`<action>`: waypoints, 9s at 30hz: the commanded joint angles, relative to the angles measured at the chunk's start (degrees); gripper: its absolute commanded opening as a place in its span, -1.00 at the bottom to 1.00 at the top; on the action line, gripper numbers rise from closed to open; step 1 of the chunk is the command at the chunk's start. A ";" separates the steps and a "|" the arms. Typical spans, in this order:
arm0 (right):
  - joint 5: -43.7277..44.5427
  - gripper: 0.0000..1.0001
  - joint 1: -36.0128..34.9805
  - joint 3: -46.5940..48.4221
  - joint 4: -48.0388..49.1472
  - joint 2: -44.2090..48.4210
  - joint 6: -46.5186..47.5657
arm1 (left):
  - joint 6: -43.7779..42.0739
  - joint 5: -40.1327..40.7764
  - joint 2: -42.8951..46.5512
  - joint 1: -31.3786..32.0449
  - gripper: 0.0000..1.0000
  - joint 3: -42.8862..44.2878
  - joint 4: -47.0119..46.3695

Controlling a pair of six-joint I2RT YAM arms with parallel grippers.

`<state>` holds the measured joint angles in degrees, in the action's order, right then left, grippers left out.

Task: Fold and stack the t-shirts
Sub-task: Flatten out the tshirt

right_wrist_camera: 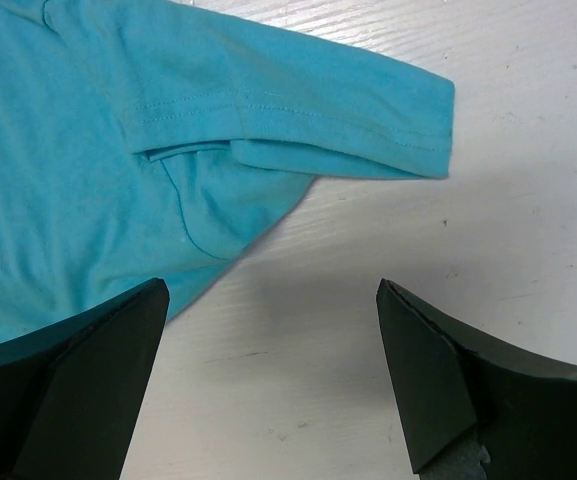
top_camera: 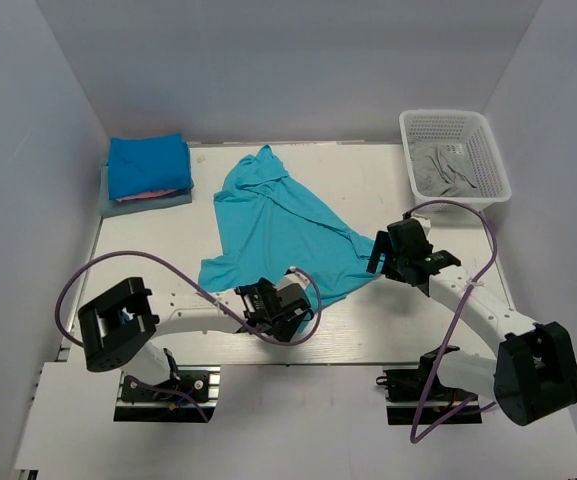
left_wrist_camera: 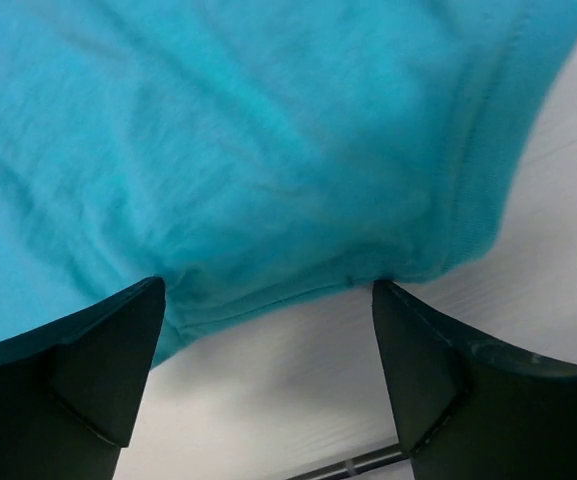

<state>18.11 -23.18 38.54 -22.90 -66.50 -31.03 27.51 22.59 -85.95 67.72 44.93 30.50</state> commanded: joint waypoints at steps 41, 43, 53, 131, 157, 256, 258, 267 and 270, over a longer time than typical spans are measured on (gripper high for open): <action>-10.73 -1.00 1.56 -0.14 13.06 -6.10 -4.39 | 4.84 7.90 25.74 0.30 -1.00 -2.49 -3.52; -10.72 -1.00 1.38 3.36 9.46 -2.69 -2.91 | 4.84 10.44 27.67 0.30 -1.00 -0.55 -3.52; -11.08 -1.00 1.47 24.62 -1.62 11.21 3.77 | -4.21 21.35 27.68 0.30 -1.00 23.78 2.19; -12.13 -1.00 1.82 73.01 -12.09 19.48 14.94 | -24.96 -22.25 20.91 -0.75 -1.00 77.86 4.13; 2.81 -1.00 2.35 36.24 26.06 -17.83 13.71 | -34.12 19.35 2.06 -24.82 -1.00 27.58 -37.09; -22.77 0.81 -0.03 -7.42 7.24 -1.79 -0.80 | 11.60 -22.85 2.64 -45.84 1.00 -3.17 -13.97; -19.97 0.81 0.24 -7.43 6.99 -3.28 -0.70 | 12.31 -22.85 1.94 -45.23 1.00 -3.87 -13.37; -18.37 0.81 8.50 -6.56 8.04 -12.51 -0.79 | 16.35 -24.34 -0.18 -38.90 1.00 -7.67 -12.14; -18.37 0.81 12.53 -5.94 7.78 -13.39 -0.88 | 16.88 -26.53 -0.80 -35.48 1.00 -7.66 -10.99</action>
<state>-4.60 -14.13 34.63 -10.94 -76.49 -32.69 41.78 2.00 -83.53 29.10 39.94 12.88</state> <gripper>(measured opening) 0.901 0.997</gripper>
